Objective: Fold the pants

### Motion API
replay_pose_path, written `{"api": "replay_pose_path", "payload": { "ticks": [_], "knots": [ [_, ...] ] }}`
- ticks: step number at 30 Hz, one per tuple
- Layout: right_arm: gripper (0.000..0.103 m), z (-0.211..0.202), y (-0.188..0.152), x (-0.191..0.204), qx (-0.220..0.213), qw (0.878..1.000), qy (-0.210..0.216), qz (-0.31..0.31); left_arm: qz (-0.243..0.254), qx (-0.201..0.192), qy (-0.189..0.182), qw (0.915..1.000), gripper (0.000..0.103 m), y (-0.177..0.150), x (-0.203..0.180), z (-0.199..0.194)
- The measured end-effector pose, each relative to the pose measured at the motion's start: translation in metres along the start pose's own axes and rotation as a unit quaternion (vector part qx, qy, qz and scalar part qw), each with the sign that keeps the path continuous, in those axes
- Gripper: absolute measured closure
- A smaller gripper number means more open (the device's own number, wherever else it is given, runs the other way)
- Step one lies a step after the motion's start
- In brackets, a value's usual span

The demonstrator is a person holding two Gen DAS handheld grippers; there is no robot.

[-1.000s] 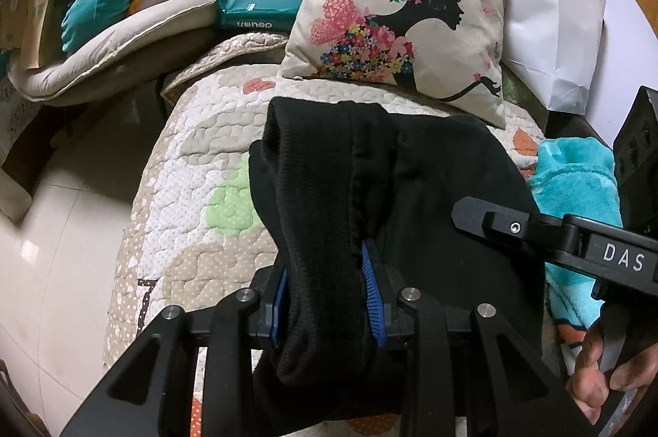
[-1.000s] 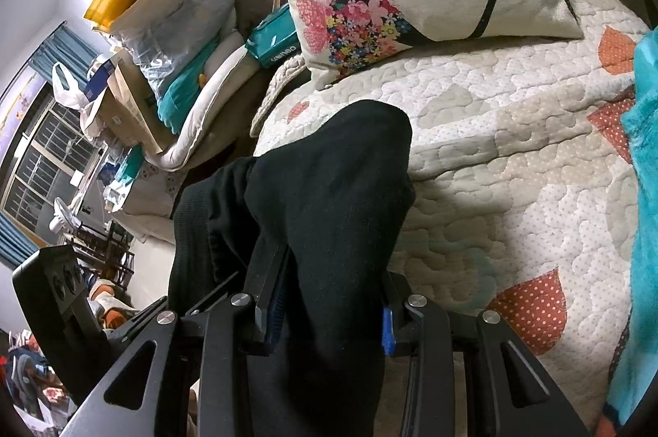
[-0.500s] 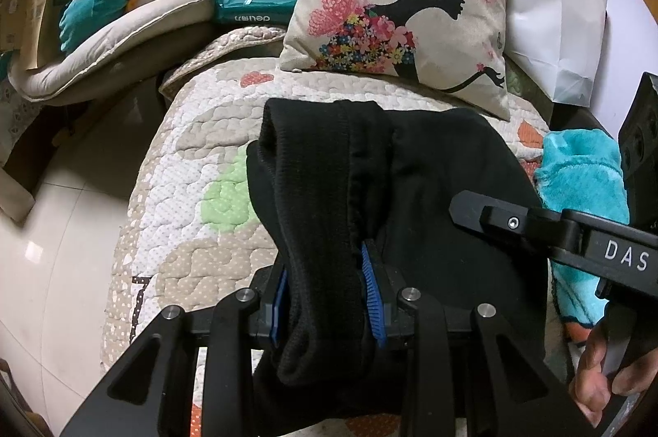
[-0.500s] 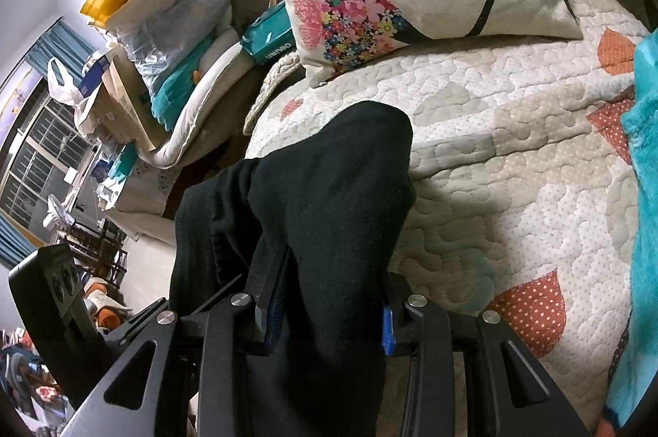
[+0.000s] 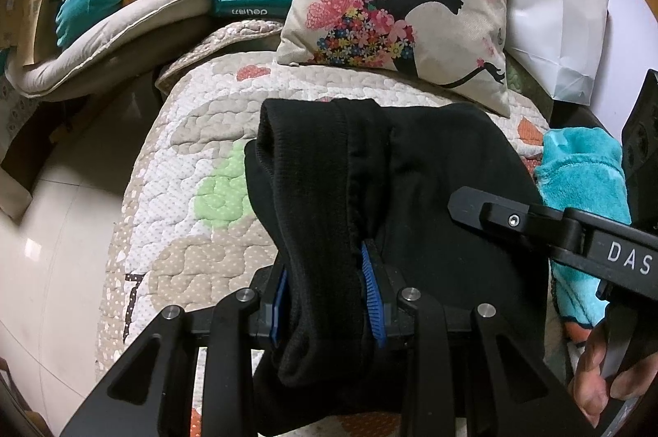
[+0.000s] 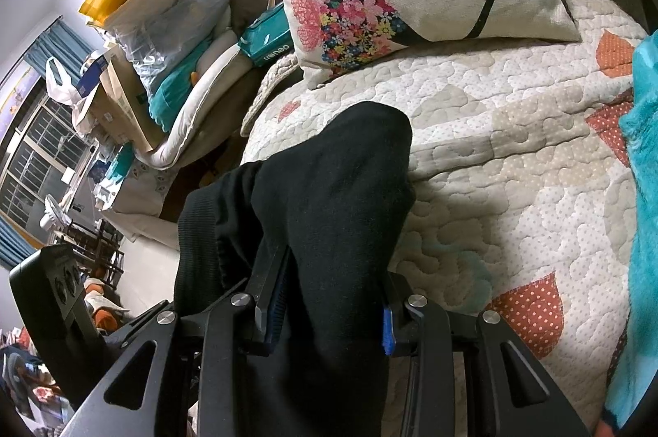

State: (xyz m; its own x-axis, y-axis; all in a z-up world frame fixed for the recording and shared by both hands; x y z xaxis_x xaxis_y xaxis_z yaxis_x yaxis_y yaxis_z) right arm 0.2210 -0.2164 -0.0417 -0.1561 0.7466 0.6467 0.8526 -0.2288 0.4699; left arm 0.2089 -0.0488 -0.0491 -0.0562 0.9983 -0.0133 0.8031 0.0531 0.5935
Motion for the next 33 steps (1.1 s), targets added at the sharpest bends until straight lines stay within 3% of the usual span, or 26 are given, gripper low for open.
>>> {"api": "replay_pose_path", "payload": {
  "ticks": [33],
  "knots": [
    [0.062,0.012,-0.002,-0.018,0.005,1.0,-0.018,0.015,-0.006,0.033,0.001,0.9994,0.072,-0.007,-0.001,0.027]
  ]
}}
Point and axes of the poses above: each gripper's, at about its wrist camera, not at the fingertips, and z roughly the way its jaws point, x to its left, y to its top, the point moved 8 cm from there along z, roughly the way its jaws point, and after that the axes turned 11 degrees about y, right-handed, at the moved point
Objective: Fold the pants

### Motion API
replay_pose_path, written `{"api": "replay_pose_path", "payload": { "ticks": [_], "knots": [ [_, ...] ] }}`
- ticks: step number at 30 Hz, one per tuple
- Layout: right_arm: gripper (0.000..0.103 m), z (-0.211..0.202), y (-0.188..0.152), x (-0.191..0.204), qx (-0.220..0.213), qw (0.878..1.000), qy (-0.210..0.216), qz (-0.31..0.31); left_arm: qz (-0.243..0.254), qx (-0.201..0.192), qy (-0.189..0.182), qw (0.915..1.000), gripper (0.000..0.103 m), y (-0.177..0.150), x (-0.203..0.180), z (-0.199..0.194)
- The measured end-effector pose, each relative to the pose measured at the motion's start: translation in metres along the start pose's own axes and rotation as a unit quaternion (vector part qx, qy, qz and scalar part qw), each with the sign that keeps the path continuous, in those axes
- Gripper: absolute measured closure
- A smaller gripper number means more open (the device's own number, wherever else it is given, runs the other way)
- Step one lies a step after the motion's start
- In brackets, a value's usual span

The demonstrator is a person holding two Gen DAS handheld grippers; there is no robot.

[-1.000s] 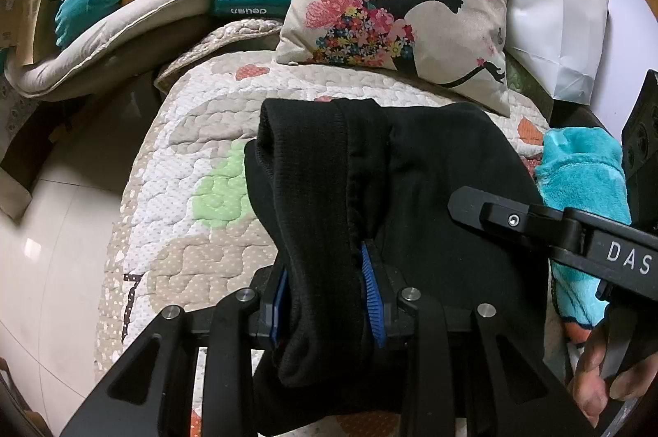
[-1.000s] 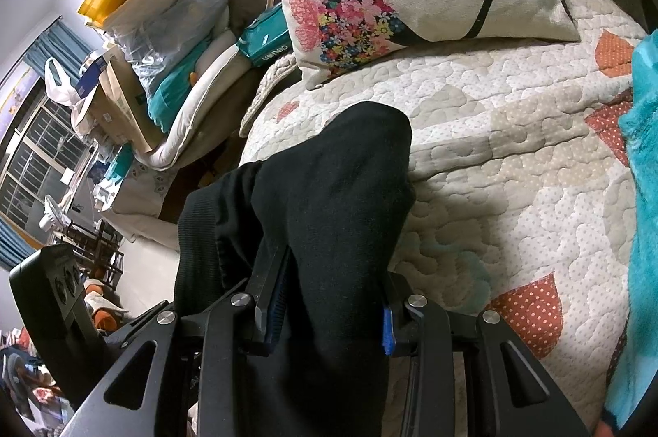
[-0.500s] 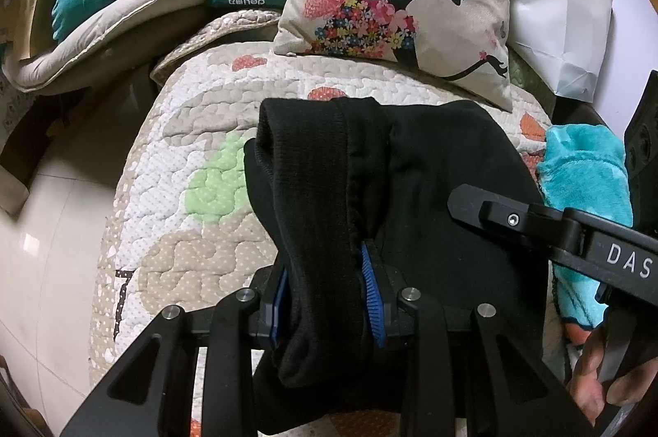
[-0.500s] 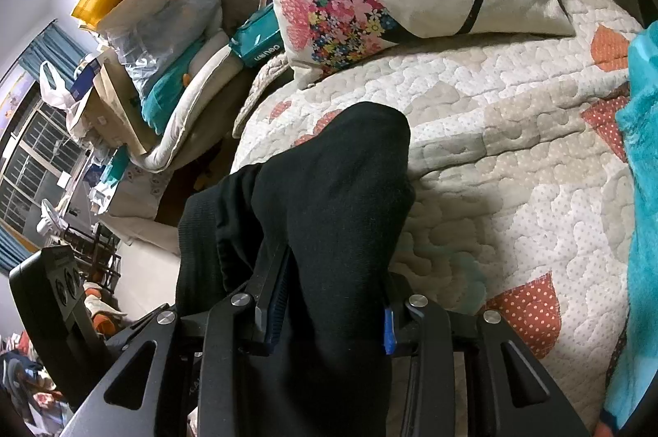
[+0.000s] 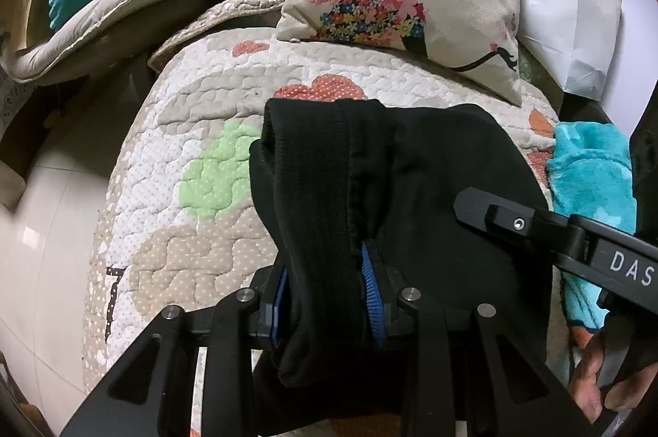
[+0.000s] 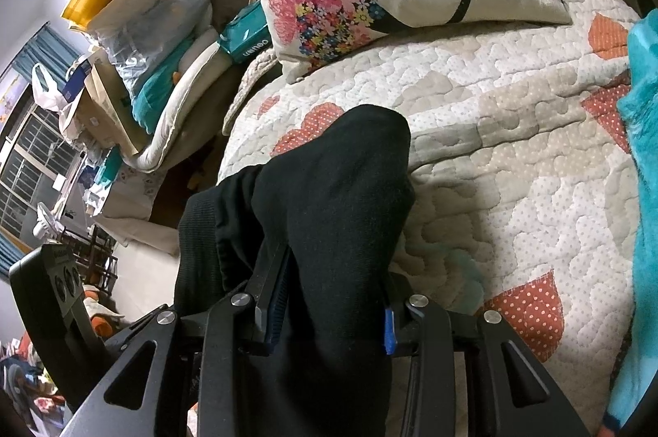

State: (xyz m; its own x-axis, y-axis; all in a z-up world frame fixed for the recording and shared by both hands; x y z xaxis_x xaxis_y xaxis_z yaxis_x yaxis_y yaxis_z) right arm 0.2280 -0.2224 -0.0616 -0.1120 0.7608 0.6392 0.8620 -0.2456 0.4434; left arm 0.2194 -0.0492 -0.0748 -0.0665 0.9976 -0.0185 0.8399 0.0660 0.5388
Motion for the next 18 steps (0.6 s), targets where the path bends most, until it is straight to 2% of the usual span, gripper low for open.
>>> {"api": "replay_pose_path", "payload": {
  "ticks": [10,18],
  "knots": [
    [0.062,0.003,-0.002,-0.005,0.003,1.0,-0.007,0.0,-0.017,0.018,-0.012,0.9996,0.072,-0.001,0.006,0.008],
    [0.062,-0.004,0.004,0.007,-0.011,1.0,0.008,-0.009,-0.04,0.007,-0.037,0.9985,0.072,0.012,0.012,-0.001]
  ]
}}
Point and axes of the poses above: each gripper's, at about its wrist camera, not at the fingertips, and z roughly the way its jaws point, x to its left, y to its top, the point moved 8 cm from there along z, roughly the way its jaws point, and after that the axes turned 11 degrees about y, right-handed, at the moved point
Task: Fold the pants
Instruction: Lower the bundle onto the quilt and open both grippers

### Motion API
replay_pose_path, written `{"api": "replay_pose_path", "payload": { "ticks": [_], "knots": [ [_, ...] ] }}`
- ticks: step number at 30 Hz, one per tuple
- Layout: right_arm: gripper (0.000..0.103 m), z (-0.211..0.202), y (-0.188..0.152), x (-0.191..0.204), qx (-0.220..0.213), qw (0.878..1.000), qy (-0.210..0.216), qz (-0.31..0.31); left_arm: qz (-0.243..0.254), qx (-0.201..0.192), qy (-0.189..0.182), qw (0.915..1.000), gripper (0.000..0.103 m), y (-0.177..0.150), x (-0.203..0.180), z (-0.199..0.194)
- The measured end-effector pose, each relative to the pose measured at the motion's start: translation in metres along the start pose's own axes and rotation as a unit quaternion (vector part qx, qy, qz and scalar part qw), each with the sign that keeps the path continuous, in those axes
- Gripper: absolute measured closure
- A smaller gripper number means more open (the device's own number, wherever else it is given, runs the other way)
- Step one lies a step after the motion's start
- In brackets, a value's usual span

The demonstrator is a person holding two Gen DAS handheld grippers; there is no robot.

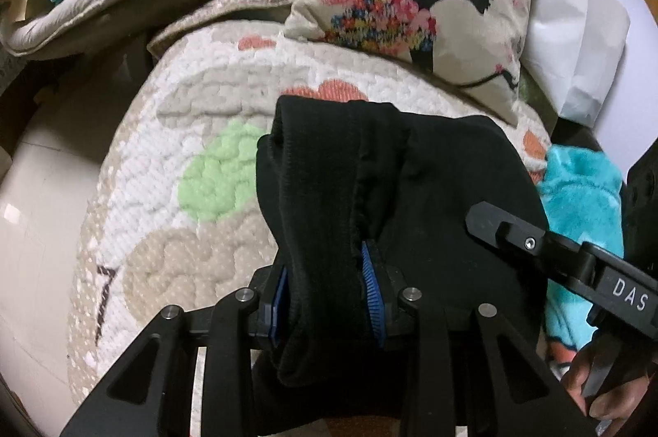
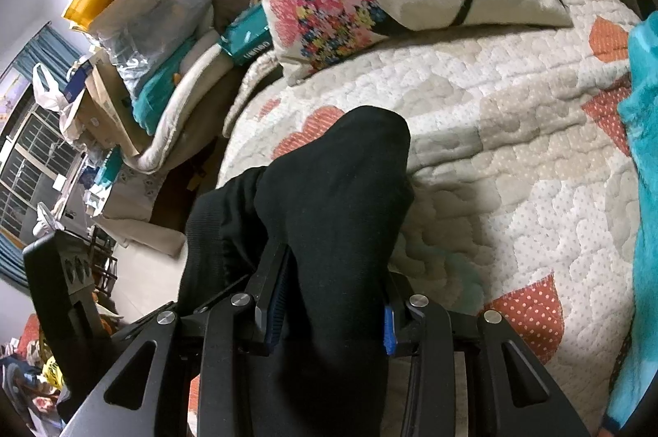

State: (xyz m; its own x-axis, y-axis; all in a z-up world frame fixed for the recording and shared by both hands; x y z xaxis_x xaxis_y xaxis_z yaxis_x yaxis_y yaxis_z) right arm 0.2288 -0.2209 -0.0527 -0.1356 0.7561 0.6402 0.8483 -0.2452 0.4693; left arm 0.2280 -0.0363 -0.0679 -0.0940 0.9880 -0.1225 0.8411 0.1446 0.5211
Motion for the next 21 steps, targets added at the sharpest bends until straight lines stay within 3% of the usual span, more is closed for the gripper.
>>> {"api": "replay_pose_path", "payload": {
  "ticks": [14,19,21],
  "knots": [
    [0.06,0.004,0.002,-0.013,-0.001,1.0,-0.013,0.018,-0.004,0.014,0.01,0.9998,0.068,0.004,0.005,0.014],
    [0.046,0.001,0.001,-0.018,-0.004,0.999,-0.021,0.026,-0.039,0.037,0.0,0.9986,0.055,0.001,0.018,0.019],
    [0.045,-0.002,0.001,-0.02,-0.007,0.999,-0.026,0.026,-0.065,0.051,-0.016,0.9964,0.053,0.003,0.025,0.019]
  ]
}}
Point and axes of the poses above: each gripper's, at about its wrist camera, not at the fingertips, and z roughly the way its jaws point, x to its left, y to its top, the point moved 8 cm from there along z, roughly the way its jaws point, and after that the axes turned 11 degrees about y, right-handed, at the moved point
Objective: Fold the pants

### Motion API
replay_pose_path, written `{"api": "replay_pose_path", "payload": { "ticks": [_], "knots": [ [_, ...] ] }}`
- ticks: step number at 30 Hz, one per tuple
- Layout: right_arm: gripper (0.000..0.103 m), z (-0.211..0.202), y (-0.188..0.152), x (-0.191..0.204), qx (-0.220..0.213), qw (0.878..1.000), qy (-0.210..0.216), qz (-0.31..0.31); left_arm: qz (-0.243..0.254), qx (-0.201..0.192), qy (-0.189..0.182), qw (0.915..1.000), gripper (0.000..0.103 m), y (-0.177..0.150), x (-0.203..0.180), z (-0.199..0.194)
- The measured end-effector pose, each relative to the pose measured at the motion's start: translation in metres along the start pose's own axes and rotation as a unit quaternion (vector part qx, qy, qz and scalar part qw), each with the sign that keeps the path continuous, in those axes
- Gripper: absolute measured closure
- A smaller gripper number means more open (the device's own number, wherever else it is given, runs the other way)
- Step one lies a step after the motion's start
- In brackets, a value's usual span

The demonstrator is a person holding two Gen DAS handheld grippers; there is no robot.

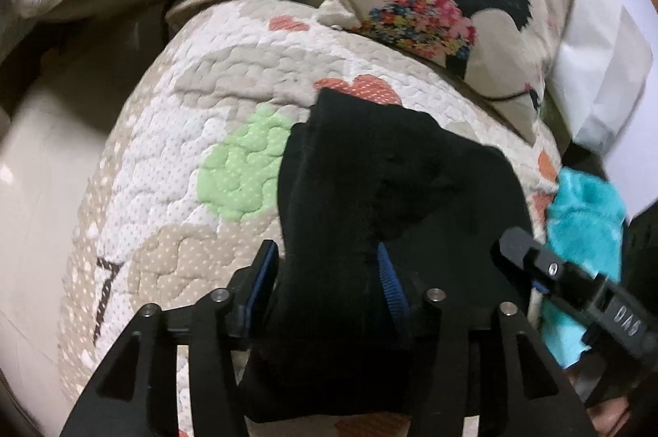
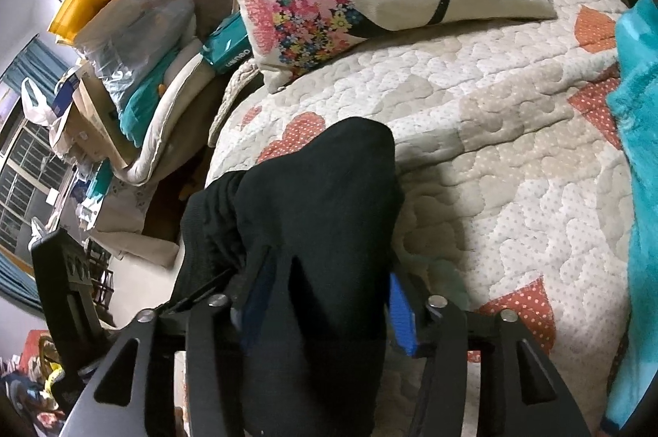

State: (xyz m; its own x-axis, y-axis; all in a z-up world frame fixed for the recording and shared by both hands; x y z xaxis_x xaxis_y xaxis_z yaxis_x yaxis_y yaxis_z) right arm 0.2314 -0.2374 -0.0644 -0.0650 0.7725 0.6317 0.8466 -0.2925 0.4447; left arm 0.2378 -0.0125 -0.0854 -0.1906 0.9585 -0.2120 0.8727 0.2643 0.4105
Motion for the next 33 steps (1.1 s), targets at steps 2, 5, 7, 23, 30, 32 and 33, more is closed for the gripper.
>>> {"api": "replay_pose_path", "payload": {
  "ticks": [2,5,7,23,30,32,33],
  "knots": [
    [0.043,-0.004,0.001,-0.003,-0.005,1.0,-0.004,0.005,-0.029,0.016,-0.02,0.9992,0.053,0.005,0.006,-0.001],
    [0.043,-0.011,0.004,-0.004,-0.02,1.0,-0.009,0.01,-0.062,0.019,-0.038,0.9972,0.053,0.014,0.016,-0.009],
    [0.043,-0.02,0.008,0.002,-0.039,0.999,-0.017,-0.003,-0.058,0.009,-0.033,0.9977,0.053,0.02,0.015,-0.013],
    [0.043,0.01,-0.025,0.031,0.018,0.995,-0.039,-0.095,-0.1,0.073,-0.066,0.9901,0.036,0.007,0.028,0.0],
    [0.042,-0.01,-0.022,0.029,-0.009,0.996,-0.04,-0.084,-0.133,0.082,-0.097,0.983,0.036,0.005,0.047,-0.022],
    [0.042,-0.021,-0.025,0.029,-0.014,0.996,-0.047,-0.073,-0.138,0.079,-0.098,0.9825,0.036,0.005,0.054,-0.03],
    [0.042,-0.025,-0.027,0.03,-0.015,0.996,-0.048,-0.068,-0.137,0.074,-0.095,0.9832,0.036,0.003,0.058,-0.035]
  ]
}}
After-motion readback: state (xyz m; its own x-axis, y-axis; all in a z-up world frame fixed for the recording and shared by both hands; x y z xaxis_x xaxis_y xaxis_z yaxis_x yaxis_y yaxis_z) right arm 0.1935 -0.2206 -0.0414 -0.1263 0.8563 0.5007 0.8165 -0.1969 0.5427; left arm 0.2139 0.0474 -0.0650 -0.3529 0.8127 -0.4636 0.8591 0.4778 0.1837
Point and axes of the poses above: each gripper's, at about its wrist camera, not at the fingertips, and z roughly the way its jaws point, x to its left, y to its top, the point moved 8 cm from there along z, roughly the way its jaws point, and after that the axes turned 11 degrees about y, right-handed, at the moved point
